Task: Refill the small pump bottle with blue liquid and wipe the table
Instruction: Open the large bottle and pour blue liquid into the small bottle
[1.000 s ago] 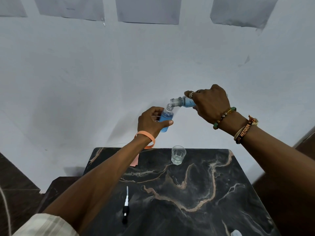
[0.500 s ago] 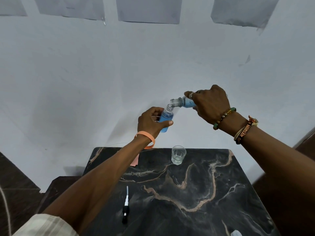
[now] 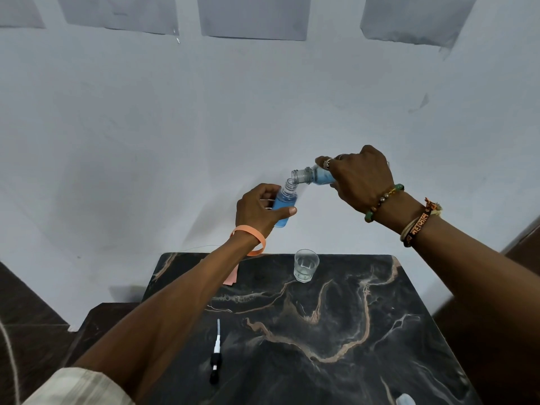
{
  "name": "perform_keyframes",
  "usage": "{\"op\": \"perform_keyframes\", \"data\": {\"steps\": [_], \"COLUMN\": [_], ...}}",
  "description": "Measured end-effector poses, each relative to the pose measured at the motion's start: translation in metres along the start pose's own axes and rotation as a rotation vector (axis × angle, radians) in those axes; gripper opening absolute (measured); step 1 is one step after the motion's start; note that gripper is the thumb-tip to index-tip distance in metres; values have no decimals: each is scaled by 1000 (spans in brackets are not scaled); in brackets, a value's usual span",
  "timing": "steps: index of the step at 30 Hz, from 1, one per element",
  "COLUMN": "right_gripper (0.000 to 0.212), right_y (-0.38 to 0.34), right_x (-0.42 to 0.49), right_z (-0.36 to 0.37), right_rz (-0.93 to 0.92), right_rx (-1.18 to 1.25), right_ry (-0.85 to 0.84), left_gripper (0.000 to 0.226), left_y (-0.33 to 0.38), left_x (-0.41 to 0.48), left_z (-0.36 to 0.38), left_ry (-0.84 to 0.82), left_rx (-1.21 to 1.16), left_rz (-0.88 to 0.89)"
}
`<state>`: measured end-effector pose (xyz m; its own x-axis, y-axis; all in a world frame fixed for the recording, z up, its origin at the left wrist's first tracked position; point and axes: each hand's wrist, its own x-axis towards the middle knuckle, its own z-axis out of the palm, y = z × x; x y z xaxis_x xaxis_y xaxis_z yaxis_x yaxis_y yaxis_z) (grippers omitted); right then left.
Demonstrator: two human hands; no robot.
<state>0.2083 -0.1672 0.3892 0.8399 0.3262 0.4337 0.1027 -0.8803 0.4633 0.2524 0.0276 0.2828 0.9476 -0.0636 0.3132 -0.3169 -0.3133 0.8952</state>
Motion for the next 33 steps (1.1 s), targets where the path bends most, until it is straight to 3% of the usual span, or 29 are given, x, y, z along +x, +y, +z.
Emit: {"op": "perform_keyframes", "data": {"steps": [33], "right_gripper": [46], "right_y": [0], "right_x": [0], "right_z": [0], "right_rz": [-3], "right_rx": [2], "right_ry": [-8], "left_gripper": [49], "left_y": [1], "left_x": [-1], "left_z": [-1], "left_ry": [3], "left_rx": [-5], "left_rz": [-3]}}
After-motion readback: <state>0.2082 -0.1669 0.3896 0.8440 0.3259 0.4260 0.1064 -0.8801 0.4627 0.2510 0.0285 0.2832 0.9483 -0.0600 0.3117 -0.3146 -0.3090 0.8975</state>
